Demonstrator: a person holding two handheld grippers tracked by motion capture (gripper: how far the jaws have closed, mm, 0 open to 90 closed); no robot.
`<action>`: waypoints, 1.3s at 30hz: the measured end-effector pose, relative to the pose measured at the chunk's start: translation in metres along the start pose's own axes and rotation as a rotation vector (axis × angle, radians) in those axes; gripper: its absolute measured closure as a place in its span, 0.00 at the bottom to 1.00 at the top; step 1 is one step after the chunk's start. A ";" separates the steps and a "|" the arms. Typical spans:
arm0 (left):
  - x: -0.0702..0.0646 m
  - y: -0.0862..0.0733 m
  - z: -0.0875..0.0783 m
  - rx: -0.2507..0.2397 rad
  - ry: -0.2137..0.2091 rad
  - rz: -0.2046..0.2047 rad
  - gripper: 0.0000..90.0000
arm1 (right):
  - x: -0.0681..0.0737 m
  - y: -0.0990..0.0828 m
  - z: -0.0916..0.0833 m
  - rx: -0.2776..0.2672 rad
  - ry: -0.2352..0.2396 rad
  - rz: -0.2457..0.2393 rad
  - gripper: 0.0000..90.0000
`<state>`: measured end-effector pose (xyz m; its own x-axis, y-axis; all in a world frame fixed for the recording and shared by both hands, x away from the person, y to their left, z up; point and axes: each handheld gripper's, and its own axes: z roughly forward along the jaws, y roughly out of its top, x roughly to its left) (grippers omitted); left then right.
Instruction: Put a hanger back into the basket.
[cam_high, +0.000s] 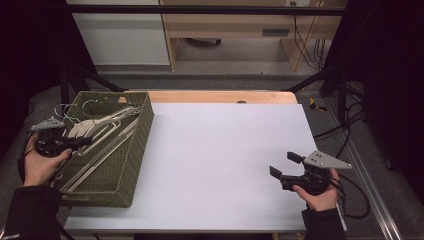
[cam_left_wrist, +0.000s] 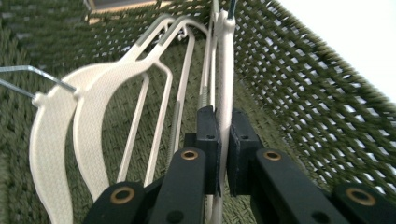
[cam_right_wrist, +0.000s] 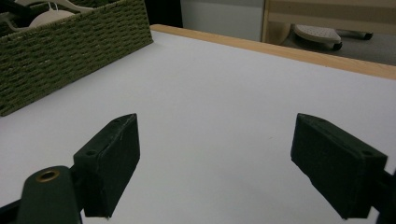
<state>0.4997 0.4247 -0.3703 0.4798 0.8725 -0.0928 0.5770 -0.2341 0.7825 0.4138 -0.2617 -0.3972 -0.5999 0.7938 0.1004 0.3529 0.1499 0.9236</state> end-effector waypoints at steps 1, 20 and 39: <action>0.001 -0.001 0.001 -0.003 0.003 -0.009 0.94 | 0.000 0.000 0.000 0.001 0.002 0.000 0.18; 0.012 -0.019 -0.013 -0.052 0.174 -0.114 0.48 | 0.000 -0.001 0.000 -0.008 0.004 0.010 0.18; -0.120 0.016 -0.034 -0.342 -0.059 0.074 0.09 | -0.003 0.000 -0.006 -0.027 0.003 0.004 0.17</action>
<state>0.4284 0.3308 -0.3257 0.5554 0.8298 -0.0554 0.2891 -0.1301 0.9484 0.4113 -0.2673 -0.3951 -0.6006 0.7927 0.1047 0.3358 0.1312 0.9328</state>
